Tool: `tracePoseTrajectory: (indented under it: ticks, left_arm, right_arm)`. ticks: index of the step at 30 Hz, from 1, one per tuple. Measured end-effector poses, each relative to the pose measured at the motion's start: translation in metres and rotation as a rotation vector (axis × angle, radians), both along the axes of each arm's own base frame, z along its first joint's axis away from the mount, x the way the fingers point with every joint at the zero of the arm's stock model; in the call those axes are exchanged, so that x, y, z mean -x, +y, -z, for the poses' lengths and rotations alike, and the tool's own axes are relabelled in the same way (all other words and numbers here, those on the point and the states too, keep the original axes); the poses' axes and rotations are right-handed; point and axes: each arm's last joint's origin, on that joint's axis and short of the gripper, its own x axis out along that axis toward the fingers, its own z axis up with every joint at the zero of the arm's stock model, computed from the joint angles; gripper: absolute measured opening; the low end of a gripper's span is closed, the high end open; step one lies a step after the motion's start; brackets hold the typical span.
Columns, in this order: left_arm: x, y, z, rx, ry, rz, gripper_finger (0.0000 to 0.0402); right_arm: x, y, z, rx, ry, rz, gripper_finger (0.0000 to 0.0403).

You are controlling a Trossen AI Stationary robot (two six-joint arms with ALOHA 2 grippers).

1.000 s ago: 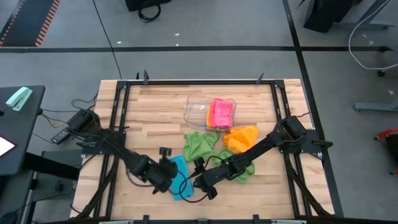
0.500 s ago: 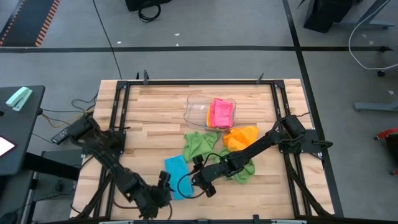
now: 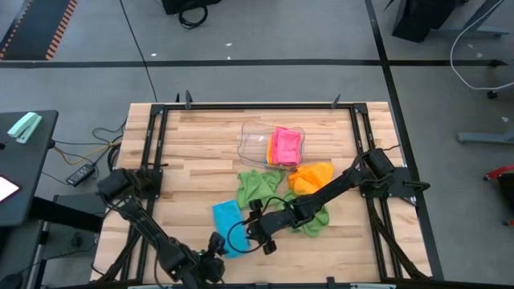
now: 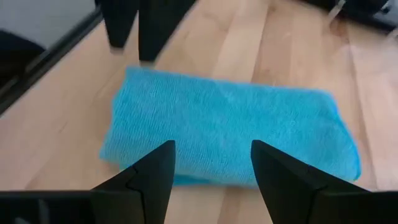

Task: Fold microfiber towels
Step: Fold the blue microfiber cloth

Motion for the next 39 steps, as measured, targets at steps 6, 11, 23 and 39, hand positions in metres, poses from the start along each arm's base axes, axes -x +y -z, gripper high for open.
tracePoseTrajectory:
  ticks: [6, 11, 23, 39]
  left_arm:
    - [0.001, 0.003, 0.001, 0.004, 0.004, -0.063, 0.0239]
    - [0.005, 0.008, -0.004, -0.011, 0.024, -0.082, 0.0217]
    - [0.004, 0.009, -0.004, -0.006, 0.025, -0.098, 0.017]
    - [-0.02, 0.029, 0.005, 0.087, 0.012, -0.292, 0.0158]
  right_arm:
    - [0.011, 0.034, -0.007, 0.091, -0.133, -0.066, 0.022]
    - [0.017, 0.053, 0.007, 0.181, -0.156, -0.137, 0.022]
    - [0.013, 0.052, 0.013, 0.364, -0.188, -0.299, 0.0227]
    - [-0.021, 0.049, 0.048, 0.468, -0.056, -0.406, 0.0232]
